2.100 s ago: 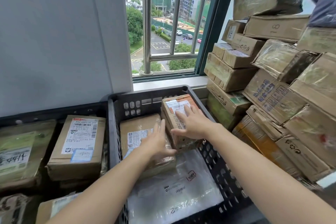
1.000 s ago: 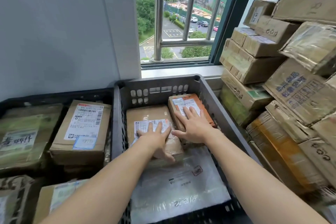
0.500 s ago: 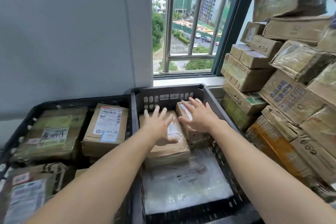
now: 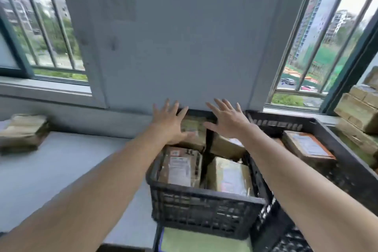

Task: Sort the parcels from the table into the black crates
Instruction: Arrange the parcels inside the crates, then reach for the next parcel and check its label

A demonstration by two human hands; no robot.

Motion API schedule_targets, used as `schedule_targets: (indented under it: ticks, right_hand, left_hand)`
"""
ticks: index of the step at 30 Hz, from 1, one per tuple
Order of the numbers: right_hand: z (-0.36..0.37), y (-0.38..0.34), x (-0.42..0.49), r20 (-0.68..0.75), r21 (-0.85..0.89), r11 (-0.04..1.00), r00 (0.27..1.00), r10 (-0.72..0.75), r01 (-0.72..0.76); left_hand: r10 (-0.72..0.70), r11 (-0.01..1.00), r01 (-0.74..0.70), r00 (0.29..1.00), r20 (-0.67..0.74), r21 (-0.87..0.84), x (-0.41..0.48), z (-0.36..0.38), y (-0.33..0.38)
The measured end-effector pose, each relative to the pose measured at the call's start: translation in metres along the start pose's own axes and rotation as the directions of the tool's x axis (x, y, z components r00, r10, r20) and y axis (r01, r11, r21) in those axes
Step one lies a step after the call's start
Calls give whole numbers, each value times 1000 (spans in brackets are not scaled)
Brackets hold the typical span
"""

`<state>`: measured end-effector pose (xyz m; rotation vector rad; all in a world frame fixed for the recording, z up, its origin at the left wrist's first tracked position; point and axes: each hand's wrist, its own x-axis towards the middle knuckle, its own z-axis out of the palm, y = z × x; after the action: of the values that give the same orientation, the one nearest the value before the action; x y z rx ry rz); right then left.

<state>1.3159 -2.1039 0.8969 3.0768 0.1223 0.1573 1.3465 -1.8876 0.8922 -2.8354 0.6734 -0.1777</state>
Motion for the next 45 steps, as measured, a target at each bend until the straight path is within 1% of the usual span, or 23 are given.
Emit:
schedule_targets:
  ticks: [2,4,7,11,13,17,22,28,32,35,38,41,45]
  right_hand:
    - [-4,-53,4,-2,5,998,998,-60,60]
    - [-5,-125,10,-7,34,991,992,-128,129]
    - [-3,-218,17,6,48,978,979,-203,202]
    - [1,-320,35,-24,-24,956,956,-293,292]
    - [5,-366,45,-15,-51,936,937,-350,349]
    - [17,-446,71,15,-1,899,899,-438,438]
    - [37,-535,123,15,89,850,853,-522,519]
    - [77,-646,204,-21,195,788,806,-592,584]
    - [102,-716,258,-18,225,747,769,-638,625]
    - [119,-762,287,9,250,723,745,-666,644]
    - [136,-802,305,70,279,711,725,-686,646]
    - [150,-843,319,110,302,709,716,-690,637]
    - [171,-899,332,130,321,710,713,-689,627]
  left_hand:
    - [-27,1000,28,999,-39,10,-30,4,-37]
    - [-78,997,78,995,-55,-17,-73,14,-88]
    - [-160,987,160,987,-18,-31,-133,32,-159]
    - [-292,955,293,956,23,-53,-195,56,-242]
    - [-355,933,356,934,33,-52,-220,70,-276]
    - [-455,887,459,888,65,-54,-254,101,-339]
    - [-550,830,557,824,139,-16,-274,142,-420]
    - [-617,775,632,760,205,-6,-273,194,-544]
    - [-669,720,694,689,278,14,-264,229,-619]
    - [-696,678,735,638,329,9,-266,257,-659]
    - [-707,648,761,593,385,19,-275,282,-693]
    - [-716,608,794,546,436,4,-285,309,-728]
    - [-688,597,802,527,500,-23,-295,348,-774]
